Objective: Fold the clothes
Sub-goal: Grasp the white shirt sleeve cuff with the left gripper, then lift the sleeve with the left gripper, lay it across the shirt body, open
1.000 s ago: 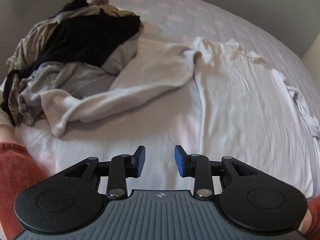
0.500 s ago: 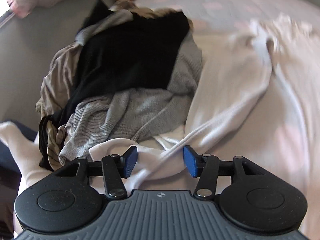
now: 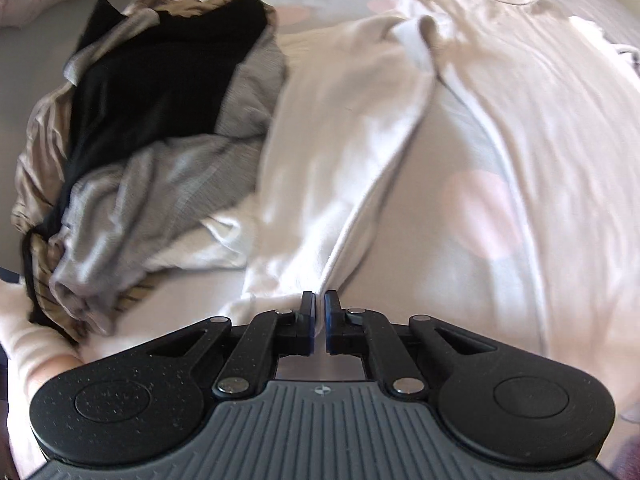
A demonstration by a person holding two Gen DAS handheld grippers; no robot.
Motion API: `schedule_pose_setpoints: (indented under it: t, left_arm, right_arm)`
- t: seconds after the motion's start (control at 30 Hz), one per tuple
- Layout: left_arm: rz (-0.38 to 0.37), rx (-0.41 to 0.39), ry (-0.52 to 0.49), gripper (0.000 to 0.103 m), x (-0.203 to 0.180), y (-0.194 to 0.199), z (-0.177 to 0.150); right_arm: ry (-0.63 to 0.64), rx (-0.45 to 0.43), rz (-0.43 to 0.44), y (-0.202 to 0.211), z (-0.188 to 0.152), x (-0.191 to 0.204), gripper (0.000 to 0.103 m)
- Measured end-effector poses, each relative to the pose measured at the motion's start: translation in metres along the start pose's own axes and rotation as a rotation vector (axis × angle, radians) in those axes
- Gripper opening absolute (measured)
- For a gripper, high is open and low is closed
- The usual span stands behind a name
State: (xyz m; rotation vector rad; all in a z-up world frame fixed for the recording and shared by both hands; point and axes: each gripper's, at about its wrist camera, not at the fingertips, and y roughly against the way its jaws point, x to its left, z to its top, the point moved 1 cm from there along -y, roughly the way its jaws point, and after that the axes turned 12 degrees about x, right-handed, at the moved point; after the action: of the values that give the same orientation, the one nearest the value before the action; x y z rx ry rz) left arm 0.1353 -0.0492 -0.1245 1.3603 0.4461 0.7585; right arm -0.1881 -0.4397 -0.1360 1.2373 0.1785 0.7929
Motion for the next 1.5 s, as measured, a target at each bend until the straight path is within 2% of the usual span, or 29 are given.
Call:
schedule_pose_setpoints:
  t: [0.07,0.2,0.23,0.27,0.33,0.4,0.47,0.57,0.7,0.8,0.83,0.87,0.9,0.97,1.2,1.33,1.5]
  left_arm:
    - [-0.041,0.013,-0.016,0.002,-0.009,0.002,-0.005]
    - [-0.023,0.038,-0.054,0.004,-0.023,0.003,-0.009]
    - [-0.035,0.052,-0.057,0.007,-0.024,0.003,-0.010]
    - [-0.052,0.067,-0.058,0.018,-0.025,0.003,-0.011]
    - [-0.074,0.063,-0.064,0.032,-0.026,0.008,-0.016]
    - [-0.084,0.029,-0.049,0.035,-0.024,0.018,-0.020]
    - [-0.088,-0.020,0.001,0.042,-0.014,0.030,-0.024]
    - [-0.031,-0.069,0.121,0.045,0.010,0.039,-0.024]
    - [-0.059,-0.023,0.295,0.045,0.044,0.024,-0.021]
    - [-0.084,0.021,0.351,0.044,0.050,0.012,-0.025]
    - [-0.099,0.034,0.356,0.035,0.049,0.008,-0.024]
    - [-0.113,0.045,0.360,0.016,0.048,0.005,-0.024]
    - [-0.128,0.056,0.364,0.009,0.047,0.002,-0.023]
    - [-0.117,0.042,0.369,0.003,0.046,0.004,-0.020]
    - [-0.083,-0.101,0.418,0.003,0.066,0.059,0.025]
    - [-0.049,-0.196,0.429,0.002,0.083,0.107,0.073]
    - [0.033,-0.281,0.394,0.002,0.090,0.155,0.138]
  right_arm:
    - [0.002,-0.001,0.003,0.000,0.000,0.001,0.052]
    - [0.001,-0.007,0.012,0.001,0.000,0.000,0.052]
    - [-0.001,-0.009,0.015,0.001,0.000,0.000,0.052]
    - [-0.002,-0.011,0.018,0.002,-0.001,0.000,0.053]
    - [-0.003,-0.018,0.023,0.003,-0.001,-0.001,0.055]
    - [-0.004,-0.027,0.026,0.005,-0.001,0.000,0.057]
    - [-0.002,-0.033,0.030,0.006,-0.001,0.000,0.060]
    - [0.013,-0.019,0.033,0.003,0.001,0.003,0.072]
    - [0.017,-0.024,0.040,0.004,0.000,0.003,0.072]
    - [0.014,-0.028,0.045,0.004,-0.001,0.003,0.073]
    - [0.009,-0.028,0.046,0.004,0.000,0.002,0.073]
    - [0.004,-0.029,0.048,0.004,0.000,0.002,0.073]
    - [-0.001,-0.029,0.049,0.004,0.000,0.001,0.073]
    - [-0.007,-0.030,0.051,0.004,0.000,0.000,0.073]
    - [0.007,-0.027,0.051,0.004,0.000,0.002,0.073]
    - [0.006,-0.016,0.054,0.002,0.000,0.001,0.073]
    - [0.003,-0.011,0.064,0.000,0.001,0.001,0.073]
